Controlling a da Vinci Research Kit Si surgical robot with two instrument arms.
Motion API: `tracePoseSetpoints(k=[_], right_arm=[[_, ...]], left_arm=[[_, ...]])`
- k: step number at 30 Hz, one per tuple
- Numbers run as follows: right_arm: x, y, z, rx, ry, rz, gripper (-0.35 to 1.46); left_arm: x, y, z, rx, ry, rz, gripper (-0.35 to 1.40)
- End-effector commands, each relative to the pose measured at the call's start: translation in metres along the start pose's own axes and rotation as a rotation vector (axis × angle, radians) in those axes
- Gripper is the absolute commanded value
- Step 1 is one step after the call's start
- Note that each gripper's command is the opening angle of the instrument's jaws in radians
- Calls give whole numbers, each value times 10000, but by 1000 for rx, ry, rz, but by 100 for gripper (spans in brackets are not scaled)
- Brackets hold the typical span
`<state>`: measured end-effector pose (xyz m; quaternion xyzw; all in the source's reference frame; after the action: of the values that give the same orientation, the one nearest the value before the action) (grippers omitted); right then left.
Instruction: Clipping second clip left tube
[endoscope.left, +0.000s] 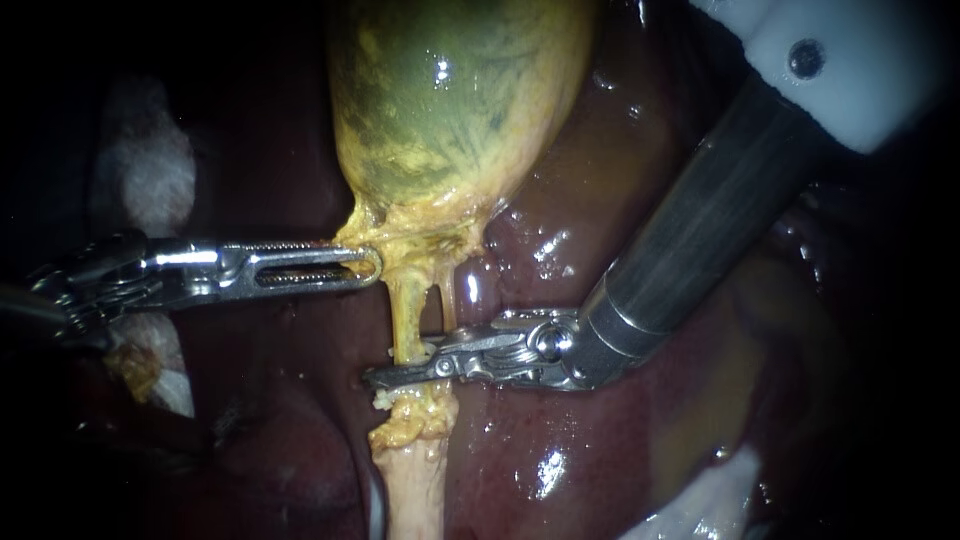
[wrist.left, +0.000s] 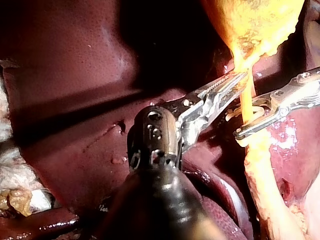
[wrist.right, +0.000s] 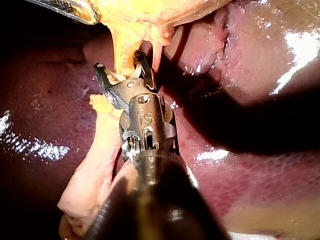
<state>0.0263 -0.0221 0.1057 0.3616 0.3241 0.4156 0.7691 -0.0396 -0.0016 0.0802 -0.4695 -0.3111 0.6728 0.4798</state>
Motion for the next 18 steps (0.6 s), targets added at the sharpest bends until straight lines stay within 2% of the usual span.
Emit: tracePoseSetpoints(k=[1,13,16,18], right_arm=[[0,0,0,0,1,0,49],[1,1,0,9,-7,0,39],[1,2,-1,33,-27,6,25],[1,3,-1,68,-58,17,4]], left_arm=[[0,0,0,0,0,0,-6],[0,0,0,0,0,0,-6],[0,0,0,0,0,0,-6],[0,0,0,0,0,0,-6]])
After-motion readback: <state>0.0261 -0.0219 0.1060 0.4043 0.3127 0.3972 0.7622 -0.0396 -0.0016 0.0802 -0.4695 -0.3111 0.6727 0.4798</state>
